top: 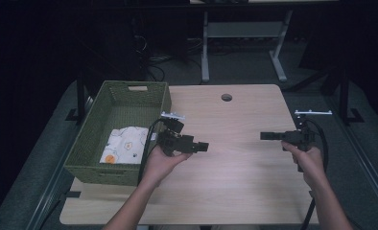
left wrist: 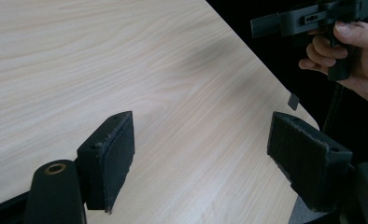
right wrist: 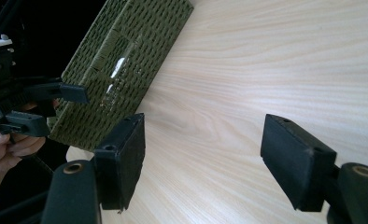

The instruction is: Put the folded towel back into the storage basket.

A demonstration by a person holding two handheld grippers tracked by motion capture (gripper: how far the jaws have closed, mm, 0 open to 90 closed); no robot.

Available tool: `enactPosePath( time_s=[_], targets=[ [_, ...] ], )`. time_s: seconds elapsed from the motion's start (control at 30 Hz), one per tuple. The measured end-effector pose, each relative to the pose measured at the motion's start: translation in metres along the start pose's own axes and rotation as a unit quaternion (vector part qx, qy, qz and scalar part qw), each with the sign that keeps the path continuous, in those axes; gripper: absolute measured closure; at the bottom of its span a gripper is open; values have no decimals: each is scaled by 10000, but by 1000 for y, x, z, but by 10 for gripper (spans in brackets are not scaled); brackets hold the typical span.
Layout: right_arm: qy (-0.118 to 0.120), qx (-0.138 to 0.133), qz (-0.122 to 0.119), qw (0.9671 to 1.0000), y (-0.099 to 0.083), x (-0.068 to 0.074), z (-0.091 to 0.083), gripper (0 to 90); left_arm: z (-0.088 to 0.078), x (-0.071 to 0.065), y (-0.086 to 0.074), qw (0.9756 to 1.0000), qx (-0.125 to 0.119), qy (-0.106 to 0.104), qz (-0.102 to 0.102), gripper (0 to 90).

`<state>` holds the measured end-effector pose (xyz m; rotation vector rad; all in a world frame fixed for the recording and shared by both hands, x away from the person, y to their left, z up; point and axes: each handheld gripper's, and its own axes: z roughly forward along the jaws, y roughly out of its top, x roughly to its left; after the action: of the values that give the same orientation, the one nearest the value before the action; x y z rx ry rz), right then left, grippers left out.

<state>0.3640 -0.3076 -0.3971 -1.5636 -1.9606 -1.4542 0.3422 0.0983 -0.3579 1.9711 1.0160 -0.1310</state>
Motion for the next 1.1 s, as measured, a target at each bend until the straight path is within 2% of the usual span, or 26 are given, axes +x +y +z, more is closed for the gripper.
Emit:
enactPosePath(
  time_s=[0.5,1.1],
  targets=[
    [9,-86,220,9997,-22,-22,-11,295,13,-5,-17,9998,134,-130,11,234],
    [-46,-57,345,9994,-45,-38,-18,293,21,-9,-38,9993,241,-269,58,234]
  ],
)
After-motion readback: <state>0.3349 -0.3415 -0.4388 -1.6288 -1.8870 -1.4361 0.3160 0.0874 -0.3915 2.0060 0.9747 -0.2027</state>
